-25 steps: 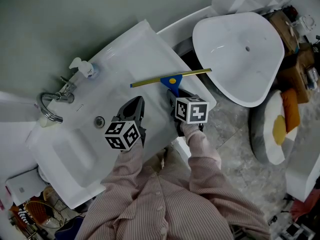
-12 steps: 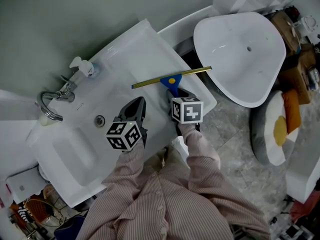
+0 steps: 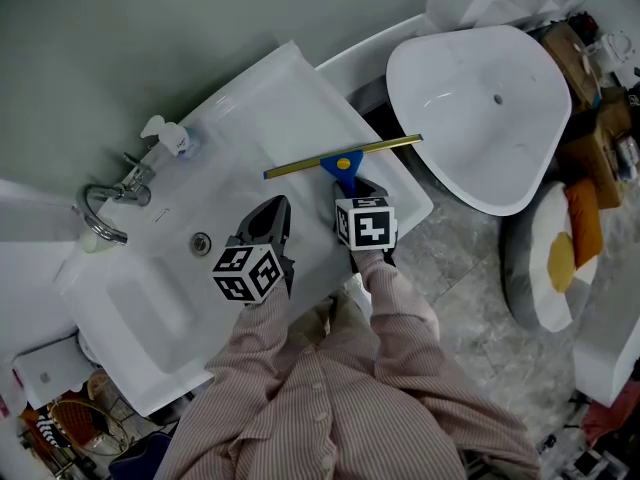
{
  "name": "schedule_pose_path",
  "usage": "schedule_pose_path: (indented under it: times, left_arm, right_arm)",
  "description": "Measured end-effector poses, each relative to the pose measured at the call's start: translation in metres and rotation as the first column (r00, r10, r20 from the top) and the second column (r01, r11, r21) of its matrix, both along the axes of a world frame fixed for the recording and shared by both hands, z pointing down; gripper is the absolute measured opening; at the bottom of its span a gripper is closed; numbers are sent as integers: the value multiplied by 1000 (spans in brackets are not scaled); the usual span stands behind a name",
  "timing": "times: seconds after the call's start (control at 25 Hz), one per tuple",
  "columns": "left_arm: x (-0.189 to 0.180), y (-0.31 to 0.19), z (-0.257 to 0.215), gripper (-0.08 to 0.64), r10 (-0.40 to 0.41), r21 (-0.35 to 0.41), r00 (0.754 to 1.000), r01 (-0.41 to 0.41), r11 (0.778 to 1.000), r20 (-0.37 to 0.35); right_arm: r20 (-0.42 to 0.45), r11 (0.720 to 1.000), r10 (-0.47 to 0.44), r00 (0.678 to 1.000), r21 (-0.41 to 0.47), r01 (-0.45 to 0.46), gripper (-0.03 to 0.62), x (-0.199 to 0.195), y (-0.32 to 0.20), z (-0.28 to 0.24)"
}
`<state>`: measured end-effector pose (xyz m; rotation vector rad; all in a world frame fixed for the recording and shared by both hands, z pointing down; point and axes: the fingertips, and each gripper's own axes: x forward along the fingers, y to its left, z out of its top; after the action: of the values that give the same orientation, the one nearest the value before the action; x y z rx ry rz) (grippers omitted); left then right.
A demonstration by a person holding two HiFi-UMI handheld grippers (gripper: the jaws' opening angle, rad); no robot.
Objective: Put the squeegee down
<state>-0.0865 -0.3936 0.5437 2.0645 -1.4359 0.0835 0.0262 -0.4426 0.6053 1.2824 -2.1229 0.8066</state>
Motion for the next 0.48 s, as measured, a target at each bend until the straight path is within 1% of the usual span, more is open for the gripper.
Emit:
schedule_pose_path:
  times: [0.12, 0.16, 0.2, 0.36, 0.48]
  left_arm:
    - [2, 1, -1, -2, 5, 5, 1000, -5, 1000, -1]
    - [2, 2, -1, -2, 7, 7, 1000, -7, 1000, -1]
    - [3, 2, -2, -2, 9, 9, 1000, -9, 1000, -2]
    - [5, 4, -5, -2, 14, 19, 1000, -14, 1000, -2]
    - [7, 7, -9, -2, 20, 28, 1000, -20, 999, -3]
  right_arm:
    - [3, 1000, -9, 1000, 10, 9, 133, -1, 1, -1]
    - [6, 1000, -11, 1000, 12, 11, 153, -2, 1, -1]
    - [7, 1000, -11, 1000, 14, 11, 156, -1, 2, -2]
    - [-5, 999, 19, 1000, 31, -19, 166, 4, 1, -5]
    - [8, 998, 24, 1000, 54, -24, 167, 7, 5, -11]
